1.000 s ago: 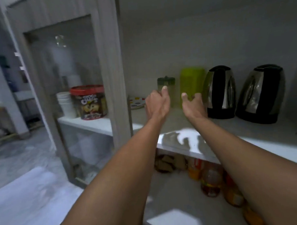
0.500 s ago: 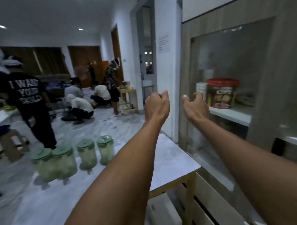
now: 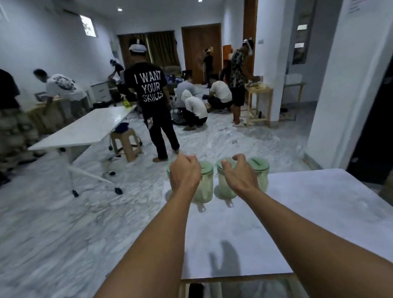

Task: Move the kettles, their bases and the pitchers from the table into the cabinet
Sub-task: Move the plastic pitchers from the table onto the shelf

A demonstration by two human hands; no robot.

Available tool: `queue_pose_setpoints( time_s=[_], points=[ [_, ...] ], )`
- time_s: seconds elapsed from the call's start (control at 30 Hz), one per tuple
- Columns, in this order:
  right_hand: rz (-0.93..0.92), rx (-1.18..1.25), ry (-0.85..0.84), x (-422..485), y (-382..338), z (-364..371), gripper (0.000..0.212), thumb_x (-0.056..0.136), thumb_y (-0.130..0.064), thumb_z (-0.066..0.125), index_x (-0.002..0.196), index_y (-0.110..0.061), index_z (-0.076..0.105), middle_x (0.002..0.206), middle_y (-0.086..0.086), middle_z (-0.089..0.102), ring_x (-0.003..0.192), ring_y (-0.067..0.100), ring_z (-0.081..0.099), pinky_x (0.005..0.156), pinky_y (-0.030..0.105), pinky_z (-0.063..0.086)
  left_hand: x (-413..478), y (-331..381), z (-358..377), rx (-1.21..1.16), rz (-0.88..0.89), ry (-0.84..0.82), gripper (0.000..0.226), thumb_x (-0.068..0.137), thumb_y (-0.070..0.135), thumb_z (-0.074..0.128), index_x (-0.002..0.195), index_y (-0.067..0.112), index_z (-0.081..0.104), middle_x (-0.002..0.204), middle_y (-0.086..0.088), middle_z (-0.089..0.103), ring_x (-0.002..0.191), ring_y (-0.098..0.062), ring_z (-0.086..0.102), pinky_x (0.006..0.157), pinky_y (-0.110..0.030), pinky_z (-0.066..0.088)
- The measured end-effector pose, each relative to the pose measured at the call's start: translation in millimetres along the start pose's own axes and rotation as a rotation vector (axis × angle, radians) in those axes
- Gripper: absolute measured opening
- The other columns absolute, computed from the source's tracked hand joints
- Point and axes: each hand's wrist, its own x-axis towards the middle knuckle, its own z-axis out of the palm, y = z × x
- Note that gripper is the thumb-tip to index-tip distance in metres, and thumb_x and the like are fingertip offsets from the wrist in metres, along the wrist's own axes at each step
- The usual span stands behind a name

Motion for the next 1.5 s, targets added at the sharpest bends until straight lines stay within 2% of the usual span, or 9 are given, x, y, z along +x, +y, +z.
queue_pose_setpoints(
  time_s=[0.13,0.27,0.53,0.83,0.97,1.03,1.2,1.37,1.5],
  points=[
    [0.087,-0.02,-0.116,39.4,18.3,63.9,0.054,0.097,-0.044,0.049,0.139,-0.011,0.045,0.143,0.014,0.052,0.129,0.035,0.05,0.1,0.039,0.039,43.9,-62.4,18.5,0.055,-0.155,-0.045,0.03,0.097,0.032,0.047,0.092,0.008,0.064,0.103,-0.014,0.068,0.097,-0.036,0.062,0.067,-0.031,0.04],
    [0.21,-0.042,-0.208,84.3,42.3,117.6,0.057,0.095,-0.041,0.054,0.138,-0.006,0.044,0.14,0.019,0.053,0.127,0.037,0.05,0.1,0.04,0.041,87.0,-105.2,45.1,0.087,-0.273,-0.077,0.032,0.091,0.031,0.053,0.1,0.004,0.069,0.103,-0.018,0.071,0.087,-0.034,0.064,0.043,-0.026,0.035],
    [0.339,-0.107,-0.358,152.9,72.9,178.6,0.058,0.079,-0.046,0.069,0.119,-0.004,0.06,0.115,0.014,0.067,0.106,0.035,0.063,0.082,0.034,0.049,153.6,-140.1,106.5,0.055,-0.441,-0.101,0.057,0.085,0.041,0.07,0.127,0.004,0.055,0.13,-0.015,0.059,0.121,-0.034,0.056,0.09,-0.036,0.045],
    [0.381,0.116,-0.496,172.6,90.7,186.9,0.028,0.086,-0.024,0.071,0.11,-0.01,0.064,0.1,0.007,0.065,0.085,0.02,0.057,0.079,0.035,0.048,173.5,-163.1,137.7,-0.003,-0.475,-0.179,0.052,0.093,0.048,0.057,0.115,0.002,0.067,0.114,-0.018,0.068,0.109,-0.037,0.061,0.088,-0.037,0.047],
    [0.391,0.219,-0.54,167.3,86.8,178.7,0.028,0.091,-0.024,0.067,0.113,-0.007,0.063,0.111,0.009,0.07,0.094,0.022,0.063,0.086,0.04,0.052,165.6,-161.0,134.1,-0.122,-0.478,-0.15,0.052,0.094,0.045,0.057,0.109,-0.003,0.067,0.106,-0.019,0.07,0.101,-0.037,0.064,0.077,-0.033,0.045],
    [0.365,0.223,-0.539,161.4,78.8,172.2,0.029,0.091,-0.027,0.067,0.11,-0.006,0.064,0.112,0.01,0.07,0.103,0.025,0.063,0.091,0.041,0.05,159.8,-153.5,125.2,-0.168,-0.47,-0.115,0.054,0.093,0.049,0.055,0.106,-0.002,0.067,0.104,-0.015,0.072,0.099,-0.034,0.066,0.082,-0.035,0.049],
    [0.282,0.412,-0.425,128.1,41.0,135.4,0.021,0.094,-0.027,0.06,0.1,-0.007,0.06,0.086,0.009,0.067,0.079,0.022,0.064,0.07,0.032,0.047,136.0,-113.3,82.4,-0.304,-0.378,-0.067,0.056,0.095,0.053,0.046,0.108,0.002,0.066,0.088,-0.005,0.074,0.089,-0.026,0.071,0.089,-0.042,0.053],
    [0.123,0.573,-0.06,72.6,7.0,59.9,0.02,0.098,-0.028,0.051,0.088,-0.011,0.051,0.073,0.007,0.053,0.065,0.018,0.052,0.06,0.029,0.041,87.8,-51.3,41.6,-0.43,-0.221,-0.074,0.048,0.097,0.049,0.045,0.097,0.005,0.064,0.081,-0.005,0.068,0.083,-0.027,0.067,0.084,-0.042,0.051],
    [0.103,0.613,0.213,26.0,1.3,-15.3,0.028,0.094,-0.035,0.052,0.088,-0.008,0.055,0.07,0.006,0.055,0.06,0.019,0.052,0.056,0.029,0.038,31.0,1.1,29.5,-0.54,-0.106,-0.168,0.056,0.097,0.049,0.045,0.109,-0.002,0.062,0.083,-0.007,0.066,0.076,-0.023,0.062,0.069,-0.035,0.046]
  ],
)
